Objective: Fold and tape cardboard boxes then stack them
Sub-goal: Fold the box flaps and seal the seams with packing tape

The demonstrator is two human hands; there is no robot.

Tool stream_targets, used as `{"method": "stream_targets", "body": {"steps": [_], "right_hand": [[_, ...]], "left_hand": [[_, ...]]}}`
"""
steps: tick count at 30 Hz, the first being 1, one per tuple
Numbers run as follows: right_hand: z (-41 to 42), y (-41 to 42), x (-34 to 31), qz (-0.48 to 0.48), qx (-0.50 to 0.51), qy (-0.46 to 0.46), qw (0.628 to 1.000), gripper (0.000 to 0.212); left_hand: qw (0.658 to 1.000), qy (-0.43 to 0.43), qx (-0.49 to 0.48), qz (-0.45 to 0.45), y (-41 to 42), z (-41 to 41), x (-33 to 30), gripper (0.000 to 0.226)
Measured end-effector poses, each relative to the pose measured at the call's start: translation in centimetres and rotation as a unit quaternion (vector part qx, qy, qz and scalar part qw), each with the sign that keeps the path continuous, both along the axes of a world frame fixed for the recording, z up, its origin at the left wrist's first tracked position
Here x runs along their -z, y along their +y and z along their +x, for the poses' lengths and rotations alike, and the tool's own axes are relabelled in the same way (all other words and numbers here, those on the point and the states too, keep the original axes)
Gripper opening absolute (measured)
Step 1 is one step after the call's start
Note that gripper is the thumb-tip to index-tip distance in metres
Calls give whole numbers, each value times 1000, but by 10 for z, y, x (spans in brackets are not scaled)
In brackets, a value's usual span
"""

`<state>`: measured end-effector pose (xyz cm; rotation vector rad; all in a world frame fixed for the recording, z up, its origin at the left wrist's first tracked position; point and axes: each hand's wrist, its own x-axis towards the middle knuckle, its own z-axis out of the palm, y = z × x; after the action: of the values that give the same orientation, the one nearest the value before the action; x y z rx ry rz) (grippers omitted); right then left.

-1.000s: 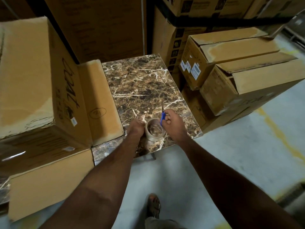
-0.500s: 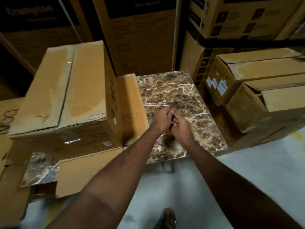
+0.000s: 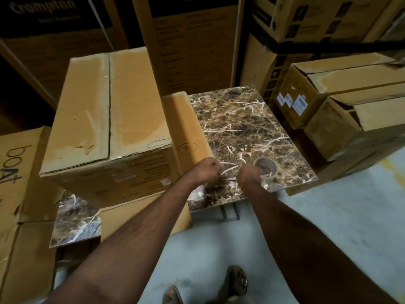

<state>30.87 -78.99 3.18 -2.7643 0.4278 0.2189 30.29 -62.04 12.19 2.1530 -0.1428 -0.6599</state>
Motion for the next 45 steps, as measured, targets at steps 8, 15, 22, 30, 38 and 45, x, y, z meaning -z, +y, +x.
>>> {"method": "stream_targets", "body": {"steps": [8, 15, 22, 30, 38, 45], "right_hand": [[-12, -4, 26, 86, 84, -42, 992, 32], [-38, -6, 33, 129, 99, -70, 984, 29], [-40, -10, 20, 66, 27, -36, 997, 29], [-43, -4, 31, -22, -40, -7, 999, 33], [-53, 17, 20, 51, 50, -180, 981, 32], [-33, 75, -74, 217, 14, -379, 900, 26]], "left_hand": [[999, 31, 15, -22, -2, -17, 31, 24], [998, 25, 42, -44, -10, -20, 32, 20], [997, 5, 39, -62, 1, -27, 12, 18], [998, 27, 14, -51, 17, -34, 18, 16], [999, -4, 5, -47, 10, -34, 18, 23], [972, -220, -68, -56, 7, -27, -37, 20]]}}
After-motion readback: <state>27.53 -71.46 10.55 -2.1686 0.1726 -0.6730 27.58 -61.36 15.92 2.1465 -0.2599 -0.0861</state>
